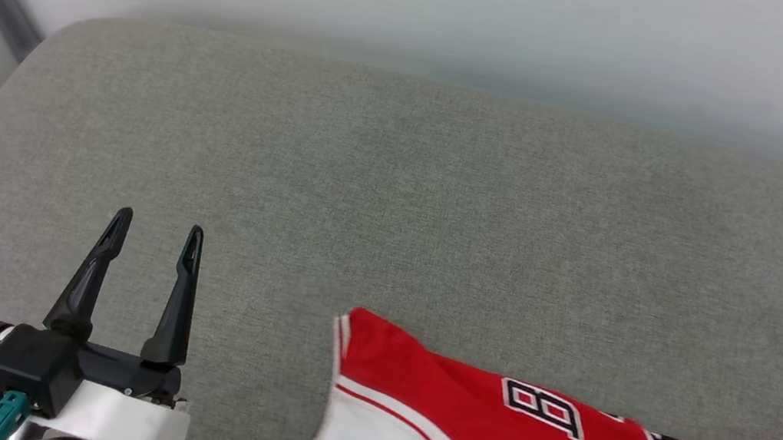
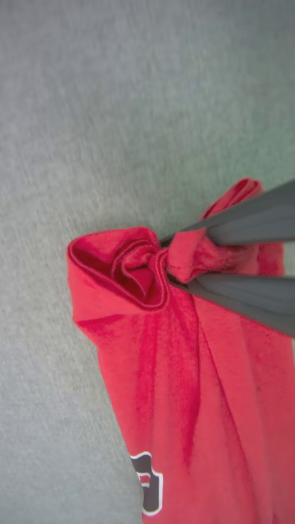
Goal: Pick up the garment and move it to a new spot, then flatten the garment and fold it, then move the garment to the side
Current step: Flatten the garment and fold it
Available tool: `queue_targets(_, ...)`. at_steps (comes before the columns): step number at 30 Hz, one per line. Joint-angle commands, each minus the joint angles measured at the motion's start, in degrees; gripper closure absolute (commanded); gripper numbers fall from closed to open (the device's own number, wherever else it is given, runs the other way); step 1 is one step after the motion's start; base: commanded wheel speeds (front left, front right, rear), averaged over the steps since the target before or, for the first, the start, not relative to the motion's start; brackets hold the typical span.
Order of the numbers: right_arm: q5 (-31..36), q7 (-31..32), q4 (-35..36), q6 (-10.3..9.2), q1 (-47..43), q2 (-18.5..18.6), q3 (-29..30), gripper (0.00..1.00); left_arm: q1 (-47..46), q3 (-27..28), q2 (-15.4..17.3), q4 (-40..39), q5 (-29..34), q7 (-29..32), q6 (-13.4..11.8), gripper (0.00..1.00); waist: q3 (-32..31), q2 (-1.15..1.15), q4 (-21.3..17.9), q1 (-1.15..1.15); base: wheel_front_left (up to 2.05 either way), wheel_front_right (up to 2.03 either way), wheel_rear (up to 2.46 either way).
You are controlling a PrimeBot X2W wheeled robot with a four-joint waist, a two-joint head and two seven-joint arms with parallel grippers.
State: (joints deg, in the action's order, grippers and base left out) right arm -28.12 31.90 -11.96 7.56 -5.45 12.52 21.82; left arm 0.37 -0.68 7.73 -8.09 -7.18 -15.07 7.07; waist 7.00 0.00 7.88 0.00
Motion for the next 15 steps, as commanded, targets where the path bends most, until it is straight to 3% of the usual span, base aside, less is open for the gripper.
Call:
queue_targets(1, 1.1, -0.8, -0.7, -0.13, 0.4, 1.8, 2.0, 1.00, 0.4, 0.2, -0.2, 0.0, 0.4, -0.1, 0.2, 0.00, -0.3, 0.00, -0.3, 0.00, 0.00, 0.00, 0.00)
queue_targets(8, 6.4, -2.2, -3.1, -0.11, 1.4, 4.6, 10.3, 1.00, 1.0, -0.1, -0.3, 0.3, 0.4, -0.1, 0.3, 0.00, -1.5, 0.00, -0.9, 0.00, 0.00, 0.00, 0.00)
queue_targets(15, 5.3, 1.6, 2.2, -0.10, 0.0, 2.7, 7.5, 1.00, 2.2, 0.1, -0.5, 0.5, 0.3, -0.1, 0.4, 0.00, -3.0, 0.00, -2.1, 0.00, 0.00, 0.00, 0.00)
